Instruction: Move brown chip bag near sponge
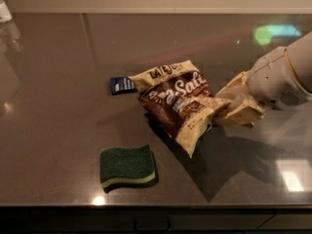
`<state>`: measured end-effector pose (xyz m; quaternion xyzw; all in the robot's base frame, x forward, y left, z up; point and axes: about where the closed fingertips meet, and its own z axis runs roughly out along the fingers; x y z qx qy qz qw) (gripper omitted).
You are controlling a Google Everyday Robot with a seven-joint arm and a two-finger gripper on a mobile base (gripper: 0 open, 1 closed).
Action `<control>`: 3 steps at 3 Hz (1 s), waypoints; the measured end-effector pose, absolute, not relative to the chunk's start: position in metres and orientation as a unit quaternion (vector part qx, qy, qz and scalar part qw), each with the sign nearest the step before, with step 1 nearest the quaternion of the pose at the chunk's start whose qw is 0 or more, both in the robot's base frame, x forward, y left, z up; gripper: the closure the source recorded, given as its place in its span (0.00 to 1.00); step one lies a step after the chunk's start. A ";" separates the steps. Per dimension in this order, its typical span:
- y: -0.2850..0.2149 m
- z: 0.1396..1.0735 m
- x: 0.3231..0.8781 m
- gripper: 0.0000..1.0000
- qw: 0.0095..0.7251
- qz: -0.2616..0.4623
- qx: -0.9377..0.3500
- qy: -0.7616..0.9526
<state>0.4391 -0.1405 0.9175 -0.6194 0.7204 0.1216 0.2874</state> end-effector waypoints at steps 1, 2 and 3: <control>-0.121 0.905 0.424 1.00 0.281 0.124 -0.638 0.706; -0.112 0.891 0.417 0.82 0.272 0.130 -0.643 0.705; -0.109 0.886 0.416 0.59 0.271 0.133 -0.642 0.705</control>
Offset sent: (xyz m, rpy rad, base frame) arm -0.0273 0.0369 -0.0473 -0.0185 0.0498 0.0741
